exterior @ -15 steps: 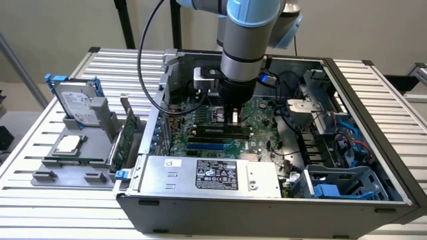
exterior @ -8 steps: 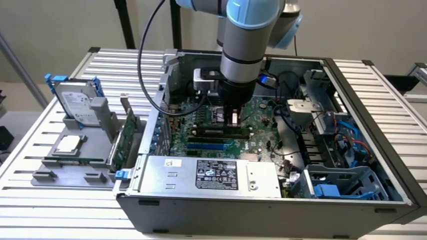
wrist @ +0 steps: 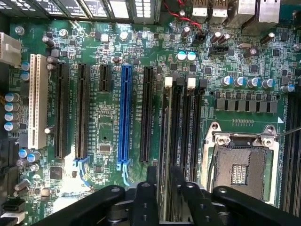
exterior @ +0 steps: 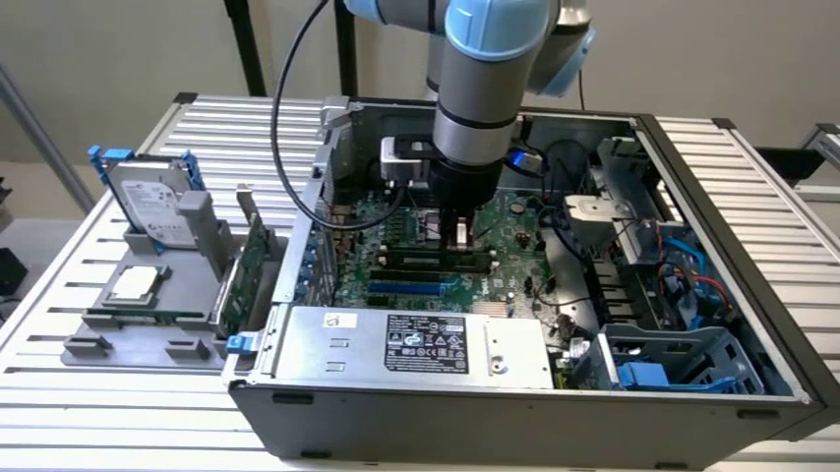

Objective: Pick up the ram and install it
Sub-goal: 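Press down the ram until it locks into place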

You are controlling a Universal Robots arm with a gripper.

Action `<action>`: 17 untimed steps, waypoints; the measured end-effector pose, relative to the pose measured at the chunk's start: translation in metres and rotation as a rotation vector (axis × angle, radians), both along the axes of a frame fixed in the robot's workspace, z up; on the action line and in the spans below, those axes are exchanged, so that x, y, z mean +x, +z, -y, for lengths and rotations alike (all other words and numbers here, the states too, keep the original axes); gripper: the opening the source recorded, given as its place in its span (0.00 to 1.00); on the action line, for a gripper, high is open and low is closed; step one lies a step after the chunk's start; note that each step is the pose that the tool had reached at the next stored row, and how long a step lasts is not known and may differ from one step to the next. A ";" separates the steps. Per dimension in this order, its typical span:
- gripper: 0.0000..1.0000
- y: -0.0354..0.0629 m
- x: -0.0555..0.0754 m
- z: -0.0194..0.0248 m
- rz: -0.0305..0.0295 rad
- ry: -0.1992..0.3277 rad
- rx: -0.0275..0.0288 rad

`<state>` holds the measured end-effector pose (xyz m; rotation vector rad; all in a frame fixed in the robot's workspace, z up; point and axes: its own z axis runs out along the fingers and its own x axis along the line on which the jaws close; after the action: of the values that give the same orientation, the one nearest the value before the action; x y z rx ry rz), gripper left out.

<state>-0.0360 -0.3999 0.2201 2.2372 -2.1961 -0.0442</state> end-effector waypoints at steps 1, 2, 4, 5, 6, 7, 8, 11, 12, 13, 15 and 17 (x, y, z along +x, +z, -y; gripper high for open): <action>1.00 0.0033 0.000 0.0000 -0.0003 0.000 0.0002; 1.00 0.0075 0.000 0.0000 -0.0004 0.000 0.0002; 1.00 0.0162 0.000 0.0000 -0.0006 0.000 0.0003; 1.00 0.0194 -0.001 0.0001 -0.0006 0.000 0.0003; 1.00 0.0225 -0.001 0.0002 -0.0007 0.000 0.0003; 1.00 0.0253 -0.002 0.0004 -0.0006 0.000 0.0004; 1.00 0.0270 -0.003 0.0007 -0.0005 0.000 0.0005; 0.00 0.0284 -0.005 0.0011 -0.0004 0.000 0.0020; 0.00 0.0284 -0.005 0.0011 -0.0005 0.000 0.0020; 0.00 0.0284 -0.005 0.0011 -0.0005 0.000 0.0019; 0.00 0.0285 -0.005 0.0011 -0.0006 0.000 0.0019; 0.00 0.0285 -0.005 0.0011 -0.0006 0.000 0.0018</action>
<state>-0.0411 -0.4011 0.2486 2.2379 -2.1966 -0.0469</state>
